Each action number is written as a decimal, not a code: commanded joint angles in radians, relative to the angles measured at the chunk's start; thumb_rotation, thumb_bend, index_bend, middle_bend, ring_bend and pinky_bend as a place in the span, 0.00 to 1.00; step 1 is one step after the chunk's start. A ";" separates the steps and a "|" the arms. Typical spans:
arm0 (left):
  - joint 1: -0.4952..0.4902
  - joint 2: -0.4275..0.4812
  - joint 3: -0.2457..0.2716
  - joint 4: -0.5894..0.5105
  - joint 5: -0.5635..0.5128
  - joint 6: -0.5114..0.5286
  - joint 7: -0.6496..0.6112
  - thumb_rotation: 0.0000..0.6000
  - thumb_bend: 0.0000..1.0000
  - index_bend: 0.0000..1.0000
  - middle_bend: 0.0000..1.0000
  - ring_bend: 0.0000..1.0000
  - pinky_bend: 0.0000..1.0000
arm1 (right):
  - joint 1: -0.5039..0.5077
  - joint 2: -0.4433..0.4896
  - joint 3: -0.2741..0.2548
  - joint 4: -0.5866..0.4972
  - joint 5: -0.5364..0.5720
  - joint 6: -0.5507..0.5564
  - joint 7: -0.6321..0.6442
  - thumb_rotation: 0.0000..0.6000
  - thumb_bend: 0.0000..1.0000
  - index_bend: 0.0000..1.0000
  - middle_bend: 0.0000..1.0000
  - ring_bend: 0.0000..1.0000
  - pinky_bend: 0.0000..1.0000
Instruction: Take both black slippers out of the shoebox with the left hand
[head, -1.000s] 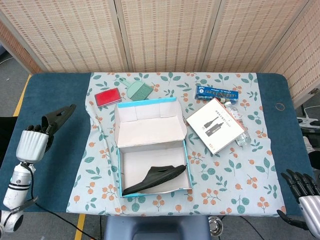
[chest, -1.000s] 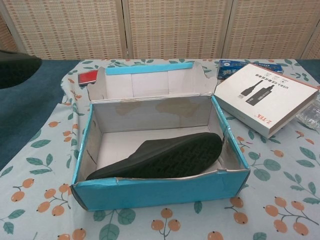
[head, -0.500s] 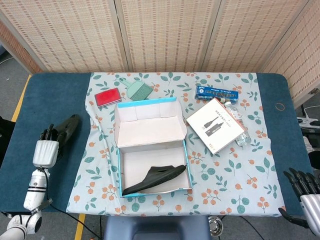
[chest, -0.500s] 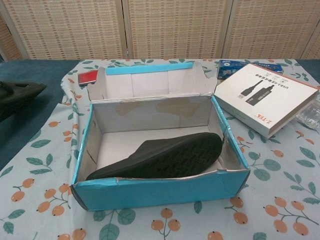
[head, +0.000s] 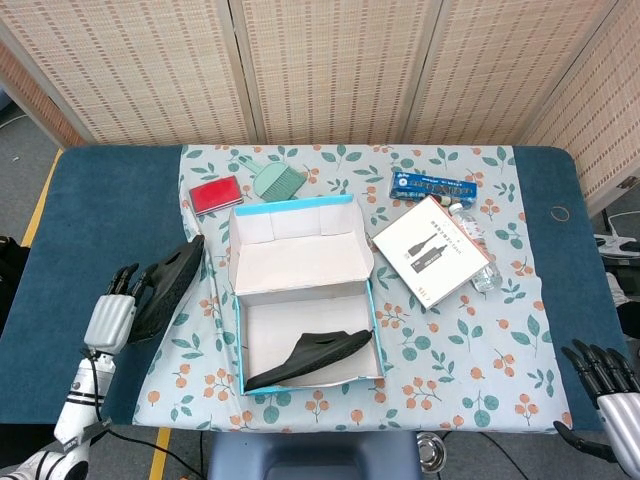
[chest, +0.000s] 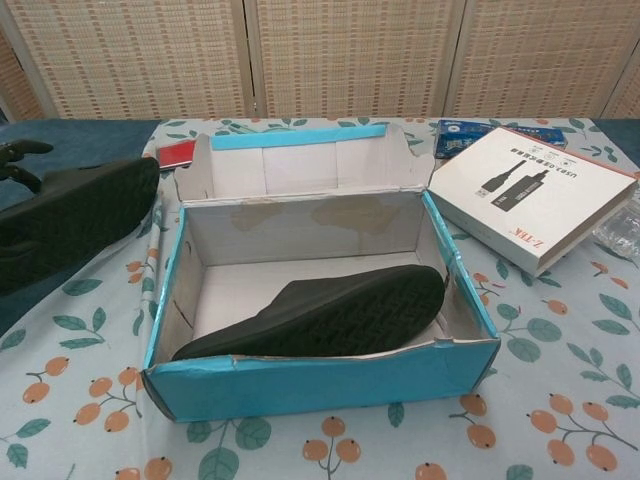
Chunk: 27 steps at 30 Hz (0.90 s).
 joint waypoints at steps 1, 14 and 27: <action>0.022 -0.024 -0.021 0.085 -0.030 0.030 0.079 1.00 0.26 0.00 0.00 0.00 0.04 | -0.003 0.003 -0.002 0.003 -0.004 0.005 0.006 0.86 0.14 0.00 0.00 0.00 0.00; 0.068 0.129 0.033 -0.193 0.096 0.112 -0.052 1.00 0.27 0.00 0.00 0.00 0.04 | -0.001 -0.005 -0.001 -0.001 0.001 -0.009 -0.012 0.86 0.14 0.00 0.00 0.00 0.00; -0.067 0.347 0.178 -0.731 0.307 -0.126 -0.319 1.00 0.29 0.00 0.00 0.00 0.05 | -0.003 0.000 -0.014 0.003 -0.032 0.000 0.001 0.86 0.14 0.00 0.00 0.00 0.00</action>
